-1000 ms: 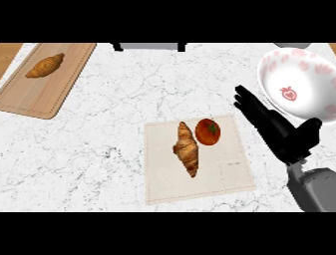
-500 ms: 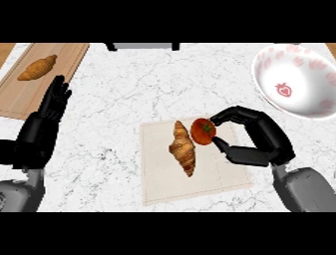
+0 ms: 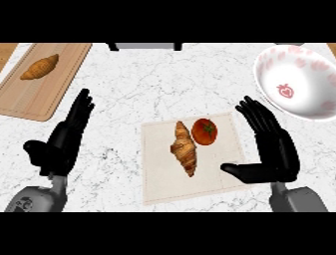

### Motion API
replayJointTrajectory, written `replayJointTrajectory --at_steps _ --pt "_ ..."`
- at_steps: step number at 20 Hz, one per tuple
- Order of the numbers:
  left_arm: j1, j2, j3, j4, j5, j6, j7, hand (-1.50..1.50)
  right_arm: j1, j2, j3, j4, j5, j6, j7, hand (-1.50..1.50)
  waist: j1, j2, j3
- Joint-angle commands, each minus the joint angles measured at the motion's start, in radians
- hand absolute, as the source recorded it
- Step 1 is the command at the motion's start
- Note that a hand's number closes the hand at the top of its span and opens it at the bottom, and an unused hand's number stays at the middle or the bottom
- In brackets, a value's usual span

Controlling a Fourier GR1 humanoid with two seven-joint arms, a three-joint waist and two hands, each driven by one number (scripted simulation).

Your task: Pick the tomato from the placemat and place it in the bowl

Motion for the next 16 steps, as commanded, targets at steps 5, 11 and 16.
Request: replayJointTrajectory --at_steps 5,11,16 --pt "-0.084 -0.038 0.040 0.099 -0.007 -0.028 -0.001 0.00 -0.093 -0.154 -0.093 -0.084 0.047 -0.055 0.270 -1.50 0.003 -0.001 -0.001" --pt "-0.015 -0.017 0.032 0.010 -0.017 -0.048 0.022 0.00 -0.174 -0.227 -0.070 -0.053 0.000 0.062 0.496 -1.50 0.016 -0.002 -0.001" --pt "0.021 -0.029 0.036 0.010 -0.018 -0.067 -0.009 0.00 -0.254 -0.233 -0.015 0.035 0.057 0.108 0.597 -1.50 0.020 0.000 -0.001"
